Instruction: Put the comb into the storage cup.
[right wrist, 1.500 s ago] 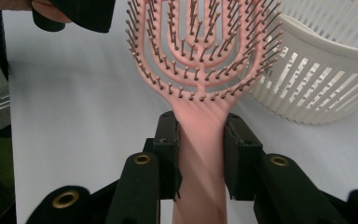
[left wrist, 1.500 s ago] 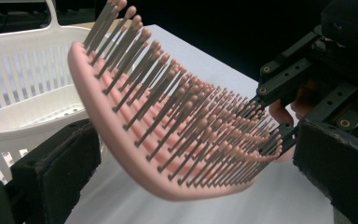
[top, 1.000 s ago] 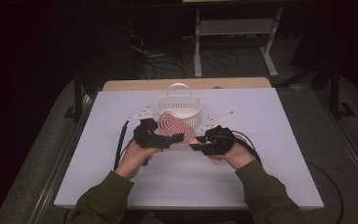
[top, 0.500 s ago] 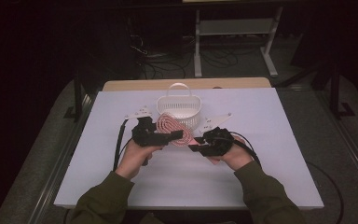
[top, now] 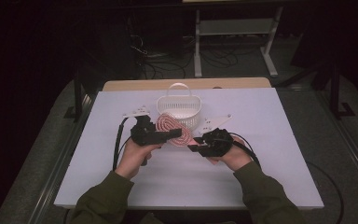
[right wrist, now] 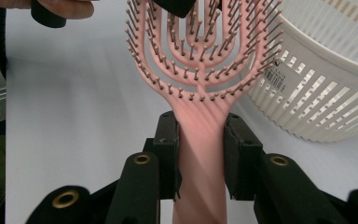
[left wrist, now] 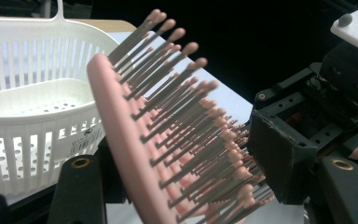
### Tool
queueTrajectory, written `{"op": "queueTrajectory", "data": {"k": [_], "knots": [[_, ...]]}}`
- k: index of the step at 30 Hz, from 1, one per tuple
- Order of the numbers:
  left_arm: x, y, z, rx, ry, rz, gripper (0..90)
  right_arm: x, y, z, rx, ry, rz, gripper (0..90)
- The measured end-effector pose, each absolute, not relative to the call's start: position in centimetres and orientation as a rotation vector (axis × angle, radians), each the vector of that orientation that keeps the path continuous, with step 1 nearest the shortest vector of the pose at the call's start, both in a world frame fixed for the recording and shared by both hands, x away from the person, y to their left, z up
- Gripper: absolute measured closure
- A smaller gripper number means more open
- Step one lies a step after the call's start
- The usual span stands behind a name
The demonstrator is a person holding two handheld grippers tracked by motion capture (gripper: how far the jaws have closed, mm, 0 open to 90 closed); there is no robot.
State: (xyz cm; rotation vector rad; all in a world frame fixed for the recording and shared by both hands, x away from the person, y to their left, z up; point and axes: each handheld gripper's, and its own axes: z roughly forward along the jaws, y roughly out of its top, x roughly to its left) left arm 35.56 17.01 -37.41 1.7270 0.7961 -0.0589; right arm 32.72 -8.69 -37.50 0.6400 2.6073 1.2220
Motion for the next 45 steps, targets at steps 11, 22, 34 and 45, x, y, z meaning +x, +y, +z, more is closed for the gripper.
{"op": "queueTrajectory", "data": {"k": [11, 22, 34, 45], "knots": [[35.63, 17.10, -37.45, 1.726, 0.800, -0.084, 44.5, 32.63, -8.39, -37.73, 0.612, 2.599, 1.204, 69.0], [35.56, 17.10, -37.39, 1.718, 0.787, -0.096, 53.4, 32.68, -8.42, -37.81, 0.624, 2.586, 1.186, 69.2], [35.47, 17.15, -37.31, 1.709, 0.767, -0.118, 59.8, 32.65, -8.18, -38.04, 0.616, 2.601, 1.174, 69.6], [35.50, 17.16, -37.31, 1.693, 0.751, -0.154, 63.0, 32.73, -8.07, -38.28, 0.616, 2.613, 1.182, 69.8]]}}
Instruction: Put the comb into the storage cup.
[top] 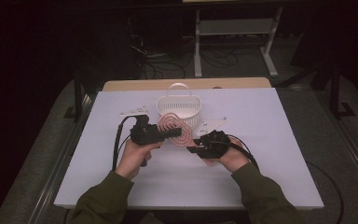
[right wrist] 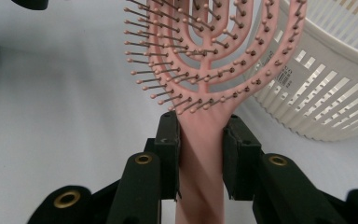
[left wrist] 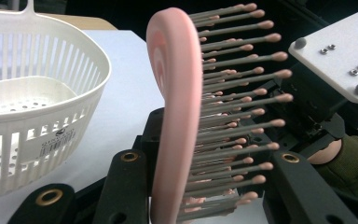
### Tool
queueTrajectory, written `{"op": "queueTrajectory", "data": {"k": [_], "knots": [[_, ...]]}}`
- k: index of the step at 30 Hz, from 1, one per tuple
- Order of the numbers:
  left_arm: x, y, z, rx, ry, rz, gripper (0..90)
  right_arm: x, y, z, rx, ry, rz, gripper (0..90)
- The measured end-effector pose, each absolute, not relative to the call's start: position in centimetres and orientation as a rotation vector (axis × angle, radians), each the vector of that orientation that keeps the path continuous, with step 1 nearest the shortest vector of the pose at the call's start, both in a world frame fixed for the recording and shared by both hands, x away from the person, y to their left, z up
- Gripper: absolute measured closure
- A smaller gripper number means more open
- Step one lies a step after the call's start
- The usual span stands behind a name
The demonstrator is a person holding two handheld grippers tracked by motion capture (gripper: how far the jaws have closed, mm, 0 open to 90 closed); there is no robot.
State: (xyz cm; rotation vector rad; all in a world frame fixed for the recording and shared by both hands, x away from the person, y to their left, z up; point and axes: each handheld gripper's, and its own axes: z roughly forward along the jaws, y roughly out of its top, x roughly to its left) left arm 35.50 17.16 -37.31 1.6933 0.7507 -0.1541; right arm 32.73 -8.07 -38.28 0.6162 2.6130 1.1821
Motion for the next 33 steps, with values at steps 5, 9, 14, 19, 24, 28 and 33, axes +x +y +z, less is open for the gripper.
{"op": "queueTrajectory", "data": {"k": [5, 9, 14, 19, 24, 28, 33], "knots": [[35.51, 17.19, -37.30, 1.685, 0.747, -0.170, 63.6, 32.73, -8.08, -38.29, 0.617, 2.617, 1.182, 69.8], [35.51, 17.24, -37.28, 1.680, 0.749, -0.181, 63.9, 32.72, -8.07, -38.29, 0.615, 2.619, 1.186, 69.8], [35.48, 17.30, -37.33, 1.664, 0.751, -0.189, 64.0, 32.73, -8.12, -38.26, 0.621, 2.618, 1.193, 69.2], [35.48, 17.48, -37.26, 1.656, 0.752, -0.180, 64.0, 32.83, -8.27, -38.24, 0.653, 2.618, 1.216, 64.8], [35.51, 17.74, -37.18, 1.647, 0.754, -0.179, 64.0, 32.93, -8.30, -38.35, 0.692, 2.606, 1.209, 49.6], [35.52, 17.88, -37.22, 1.647, 0.758, -0.173, 64.0, 33.00, -8.28, -38.45, 0.722, 2.609, 1.208, 38.5], [35.52, 18.11, -37.22, 1.649, 0.760, -0.167, 64.0, 33.17, -8.41, -38.74, 0.802, 2.589, 1.190, 21.4]]}}
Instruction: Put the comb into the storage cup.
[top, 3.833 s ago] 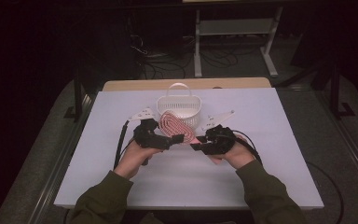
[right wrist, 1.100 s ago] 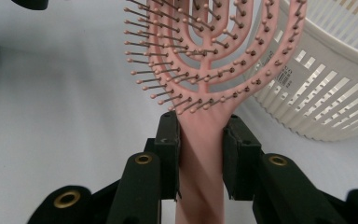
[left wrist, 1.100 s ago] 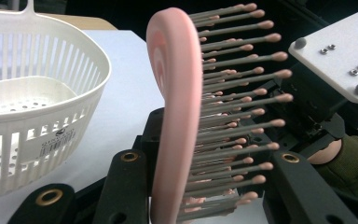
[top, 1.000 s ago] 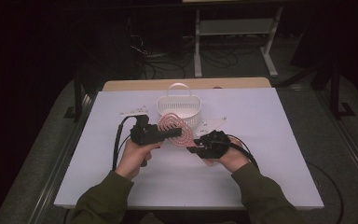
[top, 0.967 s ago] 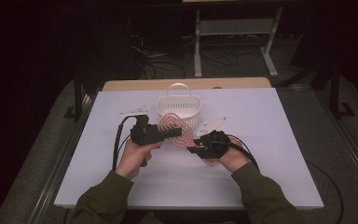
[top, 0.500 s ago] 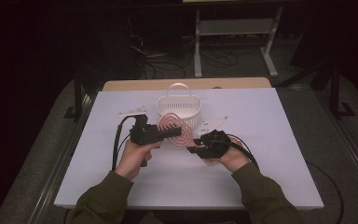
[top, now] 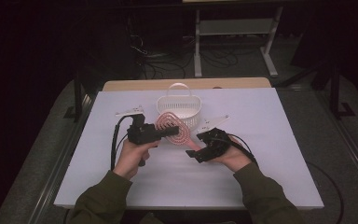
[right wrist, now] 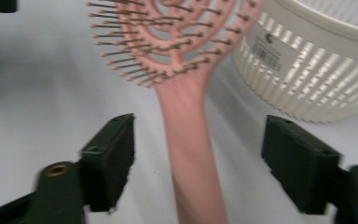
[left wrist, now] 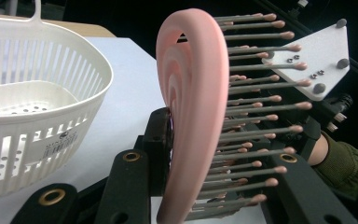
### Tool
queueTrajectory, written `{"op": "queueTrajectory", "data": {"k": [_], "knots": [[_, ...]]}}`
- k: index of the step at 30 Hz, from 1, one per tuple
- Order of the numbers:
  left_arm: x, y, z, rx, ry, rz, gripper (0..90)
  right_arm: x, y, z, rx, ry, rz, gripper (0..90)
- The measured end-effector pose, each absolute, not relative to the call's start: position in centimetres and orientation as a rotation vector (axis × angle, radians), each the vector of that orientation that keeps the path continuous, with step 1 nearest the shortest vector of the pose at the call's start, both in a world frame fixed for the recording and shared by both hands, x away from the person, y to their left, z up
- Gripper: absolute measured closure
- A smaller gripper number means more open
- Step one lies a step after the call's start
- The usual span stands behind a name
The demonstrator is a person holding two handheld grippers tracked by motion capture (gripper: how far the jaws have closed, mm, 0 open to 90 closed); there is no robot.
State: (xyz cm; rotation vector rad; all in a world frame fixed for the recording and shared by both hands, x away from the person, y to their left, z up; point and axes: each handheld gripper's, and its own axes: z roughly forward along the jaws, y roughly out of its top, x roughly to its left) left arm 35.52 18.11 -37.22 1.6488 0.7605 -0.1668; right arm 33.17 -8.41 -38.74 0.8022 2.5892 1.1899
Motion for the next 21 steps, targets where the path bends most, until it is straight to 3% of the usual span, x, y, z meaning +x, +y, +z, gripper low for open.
{"op": "queueTrajectory", "data": {"k": [3, 21], "knots": [[35.5, 18.2, -37.2, 1.647, 0.761, -0.160, 64.0, 33.2, -8.7, -38.8, 0.839, 2.588, 1.212, 14.1], [35.5, 18.9, -37.0, 1.645, 0.762, -0.139, 64.1, 32.5, -12.3, -39.8, 0.935, 2.492, 1.239, 0.1]]}}
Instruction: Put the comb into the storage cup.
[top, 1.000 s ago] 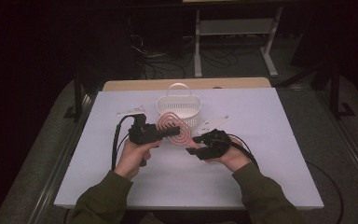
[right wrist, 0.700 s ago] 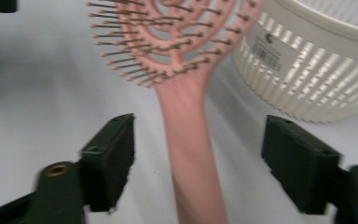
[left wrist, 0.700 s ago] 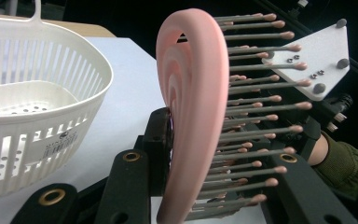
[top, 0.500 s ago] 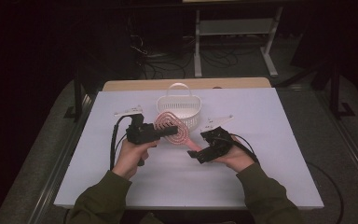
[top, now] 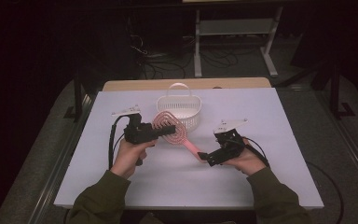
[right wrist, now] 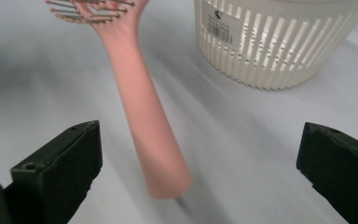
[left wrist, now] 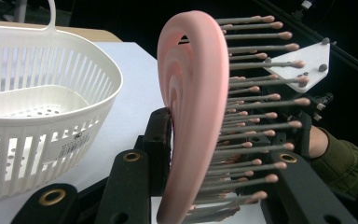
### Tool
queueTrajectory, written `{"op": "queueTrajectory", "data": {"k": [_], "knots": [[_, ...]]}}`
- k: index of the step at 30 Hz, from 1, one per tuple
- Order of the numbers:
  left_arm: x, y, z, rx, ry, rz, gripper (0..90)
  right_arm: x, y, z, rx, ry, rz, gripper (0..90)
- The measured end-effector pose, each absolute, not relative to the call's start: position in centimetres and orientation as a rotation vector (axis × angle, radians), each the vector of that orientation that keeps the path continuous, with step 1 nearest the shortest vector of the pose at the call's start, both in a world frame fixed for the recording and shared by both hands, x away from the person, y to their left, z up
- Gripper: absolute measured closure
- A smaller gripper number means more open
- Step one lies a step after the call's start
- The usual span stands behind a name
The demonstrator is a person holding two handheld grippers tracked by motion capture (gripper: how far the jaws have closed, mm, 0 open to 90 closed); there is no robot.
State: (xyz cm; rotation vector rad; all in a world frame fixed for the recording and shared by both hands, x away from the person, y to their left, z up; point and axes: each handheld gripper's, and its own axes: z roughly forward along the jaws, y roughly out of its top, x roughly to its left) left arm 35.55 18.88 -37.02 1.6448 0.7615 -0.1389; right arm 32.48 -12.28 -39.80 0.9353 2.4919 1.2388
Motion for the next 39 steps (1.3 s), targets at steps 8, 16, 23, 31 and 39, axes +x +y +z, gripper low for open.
{"op": "queueTrajectory", "data": {"k": [8, 16, 23, 31, 39], "knots": [[35.6, 19.1, -36.9, 1.631, 0.767, -0.139, 64.1, 31.7, -13.6, -40.9, 0.962, 2.468, 1.237, 0.0], [35.6, 19.2, -36.9, 1.624, 0.771, -0.141, 64.1, 30.6, -15.3, -42.3, 1.004, 2.456, 1.251, 0.0], [35.5, 19.3, -36.8, 1.622, 0.766, -0.139, 64.2, 29.8, -17.2, -43.1, 1.042, 2.411, 1.239, 0.0], [35.5, 19.5, -36.6, 1.604, 0.763, -0.140, 64.3, 28.7, -18.0, -44.1, 1.059, 2.395, 1.236, 0.0], [35.5, 19.6, -36.1, 1.597, 0.753, -0.135, 64.3, 28.3, -18.2, -44.7, 1.079, 2.402, 1.232, 0.0]]}}
